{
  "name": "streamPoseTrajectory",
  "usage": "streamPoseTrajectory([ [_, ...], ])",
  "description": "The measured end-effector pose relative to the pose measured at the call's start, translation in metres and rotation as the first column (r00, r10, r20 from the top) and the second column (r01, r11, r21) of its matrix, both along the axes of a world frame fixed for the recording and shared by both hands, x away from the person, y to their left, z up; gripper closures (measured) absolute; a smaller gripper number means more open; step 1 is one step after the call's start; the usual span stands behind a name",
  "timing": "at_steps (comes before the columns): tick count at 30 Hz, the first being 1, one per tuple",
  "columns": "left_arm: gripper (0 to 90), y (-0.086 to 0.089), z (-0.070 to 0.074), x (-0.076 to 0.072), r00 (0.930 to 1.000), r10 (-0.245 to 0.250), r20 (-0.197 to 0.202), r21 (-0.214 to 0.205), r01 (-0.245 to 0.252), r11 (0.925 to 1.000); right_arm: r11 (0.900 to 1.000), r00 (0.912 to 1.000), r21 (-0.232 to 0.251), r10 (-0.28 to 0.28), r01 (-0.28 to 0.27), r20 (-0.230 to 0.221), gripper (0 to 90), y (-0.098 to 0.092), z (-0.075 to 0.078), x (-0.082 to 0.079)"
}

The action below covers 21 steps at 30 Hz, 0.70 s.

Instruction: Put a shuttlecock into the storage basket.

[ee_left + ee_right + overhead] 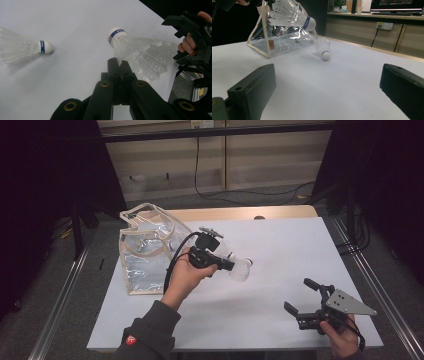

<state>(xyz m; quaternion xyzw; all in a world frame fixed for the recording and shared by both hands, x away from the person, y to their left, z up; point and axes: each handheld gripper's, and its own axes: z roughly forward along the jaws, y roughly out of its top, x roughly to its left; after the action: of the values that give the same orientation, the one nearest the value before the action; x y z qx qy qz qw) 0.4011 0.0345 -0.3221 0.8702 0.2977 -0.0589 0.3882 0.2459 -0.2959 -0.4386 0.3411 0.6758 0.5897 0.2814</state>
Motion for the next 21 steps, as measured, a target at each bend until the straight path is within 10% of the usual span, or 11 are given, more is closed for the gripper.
streamPoseTrajectory([
  [21,90.0,0.0076,0.0048,0.0013,0.9999,0.011,-0.008,0.005,-0.011,0.9999,0.9999,0.9999,0.001,0.012,-0.012,0.000,0.2,0.0045,0.0003,0.0049],
])
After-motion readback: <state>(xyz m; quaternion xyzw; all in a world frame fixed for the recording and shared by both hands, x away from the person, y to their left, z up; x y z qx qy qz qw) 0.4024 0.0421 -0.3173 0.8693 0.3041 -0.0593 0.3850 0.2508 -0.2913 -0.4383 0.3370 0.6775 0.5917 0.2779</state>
